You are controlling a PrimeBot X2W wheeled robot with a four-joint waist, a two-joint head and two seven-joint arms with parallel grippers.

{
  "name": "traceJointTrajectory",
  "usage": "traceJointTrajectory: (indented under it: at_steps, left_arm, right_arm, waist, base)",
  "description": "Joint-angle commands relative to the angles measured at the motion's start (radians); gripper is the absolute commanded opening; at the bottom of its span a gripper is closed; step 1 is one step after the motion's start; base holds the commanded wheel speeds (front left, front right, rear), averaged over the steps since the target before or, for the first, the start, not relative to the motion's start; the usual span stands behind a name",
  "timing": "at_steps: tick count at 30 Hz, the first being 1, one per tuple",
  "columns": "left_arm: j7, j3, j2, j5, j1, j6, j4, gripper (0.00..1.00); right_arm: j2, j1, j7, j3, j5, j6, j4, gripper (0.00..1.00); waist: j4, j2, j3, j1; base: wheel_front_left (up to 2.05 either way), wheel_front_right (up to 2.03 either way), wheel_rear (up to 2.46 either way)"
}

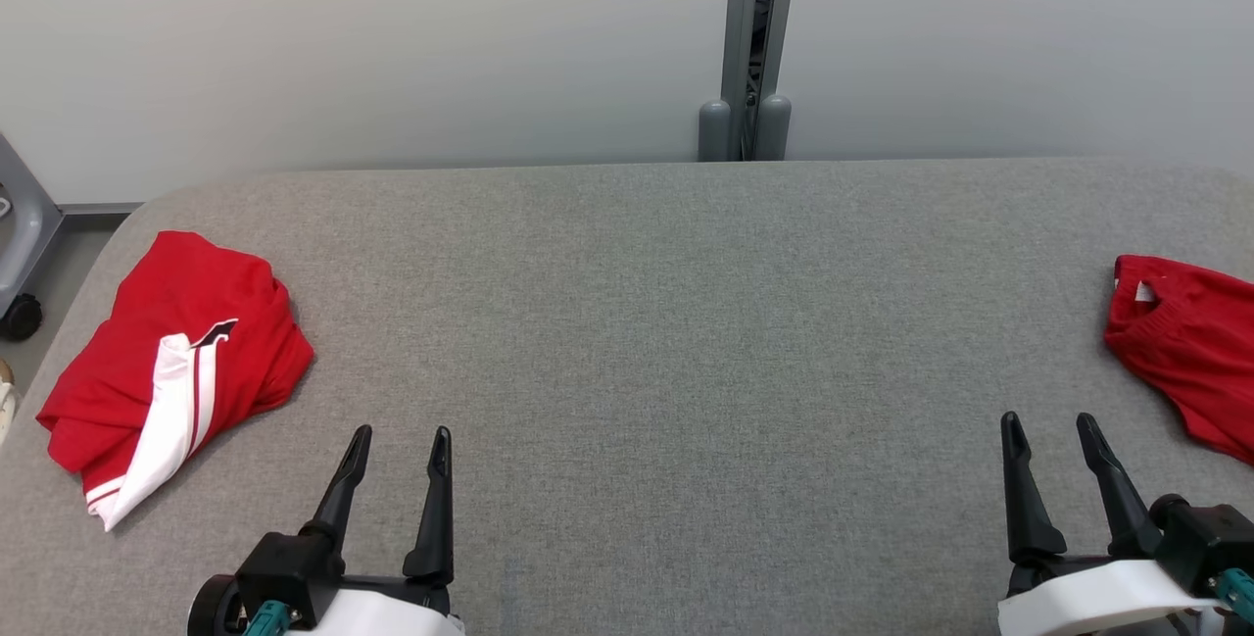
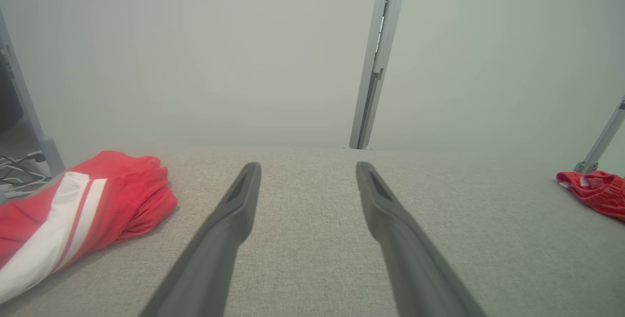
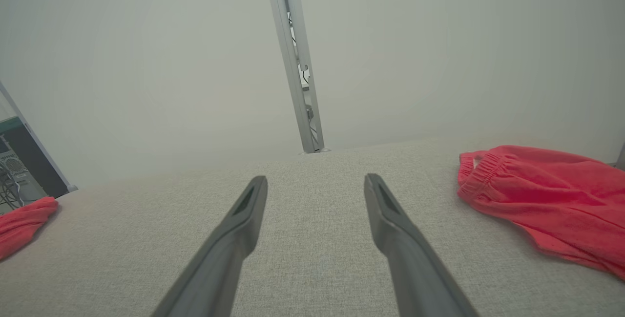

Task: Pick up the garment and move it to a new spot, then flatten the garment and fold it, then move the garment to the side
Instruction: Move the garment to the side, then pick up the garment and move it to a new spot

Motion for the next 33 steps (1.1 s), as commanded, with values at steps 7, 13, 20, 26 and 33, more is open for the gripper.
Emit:
traceJointTrajectory:
  at_steps: [7, 13, 20, 26, 33]
  left_arm:
    - [-0.002, -0.001, 0.004, 0.002, 0.007, -0.006, 0.005, 1.0]
    - [-0.002, -0.009, 0.004, 0.001, 0.005, -0.008, 0.007, 1.0]
    - [-0.002, -0.017, 0.004, 0.009, -0.002, -0.009, 0.013, 1.0]
    - [-0.002, -0.007, 0.004, 0.021, 0.002, -0.013, 0.008, 1.0]
    - [-0.002, 0.005, 0.004, 0.026, 0.018, -0.018, -0.003, 1.0]
  right_arm:
    - [0.004, 0.006, -0.005, -0.007, -0.013, 0.0, 0.0, 1.0]
    - [0.004, 0.008, -0.005, 0.005, -0.019, 0.0, -0.003, 1.0]
    - [0.005, 0.011, -0.005, 0.033, -0.021, 0.0, -0.001, 1.0]
    - [0.007, -0.001, -0.005, 0.064, -0.007, 0.0, 0.001, 1.0]
    - [0.01, -0.006, -0.005, 0.09, 0.0, 0.0, 0.011, 1.0]
  waist:
    - [0.005, -0.0001, -0.01, 0.0]
    - [0.036, -0.0001, -0.011, 0.0]
    - [0.132, -0.0001, 0.005, 0.0]
    - [0.263, -0.0001, 0.022, 0.0]
    - [0.396, -0.0001, 0.013, 0.0]
  base:
    - [0.0, 0.0, 0.0]
    - [0.0, 0.0, 0.0]
    - [0.0, 0.0, 0.0]
    - [0.0, 0.0, 0.0]
    - [0.0, 0.0, 0.0]
